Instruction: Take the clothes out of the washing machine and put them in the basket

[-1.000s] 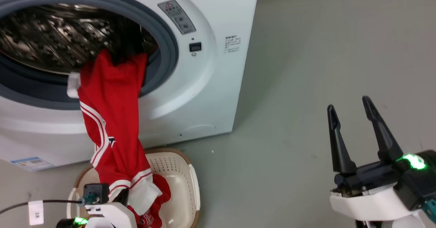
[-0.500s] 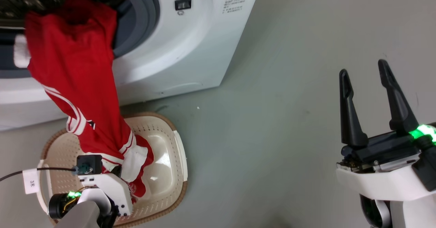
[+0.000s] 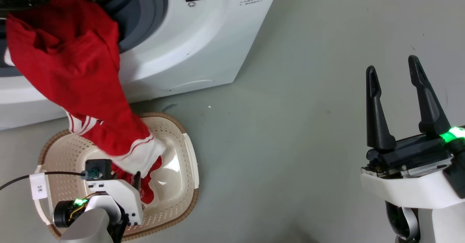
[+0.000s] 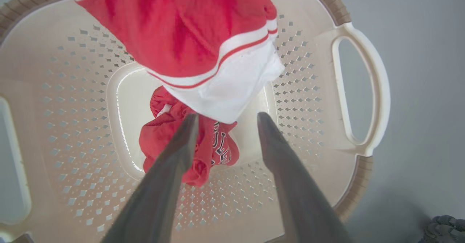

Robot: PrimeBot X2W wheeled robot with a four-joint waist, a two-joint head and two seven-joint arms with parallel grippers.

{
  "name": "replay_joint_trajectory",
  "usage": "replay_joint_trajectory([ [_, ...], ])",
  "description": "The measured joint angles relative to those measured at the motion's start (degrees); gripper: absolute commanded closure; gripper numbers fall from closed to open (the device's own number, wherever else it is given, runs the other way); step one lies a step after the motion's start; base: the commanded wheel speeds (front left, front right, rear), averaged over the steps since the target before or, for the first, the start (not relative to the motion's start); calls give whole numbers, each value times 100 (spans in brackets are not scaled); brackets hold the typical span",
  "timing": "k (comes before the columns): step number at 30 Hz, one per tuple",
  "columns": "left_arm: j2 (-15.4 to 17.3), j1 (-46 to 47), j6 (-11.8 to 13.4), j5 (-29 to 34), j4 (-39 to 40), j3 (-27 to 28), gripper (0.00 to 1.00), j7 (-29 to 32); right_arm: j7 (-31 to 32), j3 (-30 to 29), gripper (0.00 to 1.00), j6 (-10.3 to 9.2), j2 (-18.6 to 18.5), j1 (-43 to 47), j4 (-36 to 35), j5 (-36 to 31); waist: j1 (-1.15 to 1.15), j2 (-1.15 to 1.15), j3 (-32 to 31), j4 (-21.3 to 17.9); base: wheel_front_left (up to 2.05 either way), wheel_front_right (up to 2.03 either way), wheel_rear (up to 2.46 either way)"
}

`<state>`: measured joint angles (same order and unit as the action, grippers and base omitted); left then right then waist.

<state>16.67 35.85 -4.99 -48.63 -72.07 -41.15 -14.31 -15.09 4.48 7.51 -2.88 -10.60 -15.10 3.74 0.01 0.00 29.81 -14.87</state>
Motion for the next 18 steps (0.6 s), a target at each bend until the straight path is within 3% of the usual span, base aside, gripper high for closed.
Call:
replay_joint_trajectory([
  [10,-208,-481,9,77,19,8,0,-59,0,32,0,0,0,321,159,-103,0,0,-674,154,0,0,0],
  [18,-44,-1105,576,635,1223,623,0,-75,0,26,0,0,1,647,224,-209,-1,0,-1289,331,0,0,0],
])
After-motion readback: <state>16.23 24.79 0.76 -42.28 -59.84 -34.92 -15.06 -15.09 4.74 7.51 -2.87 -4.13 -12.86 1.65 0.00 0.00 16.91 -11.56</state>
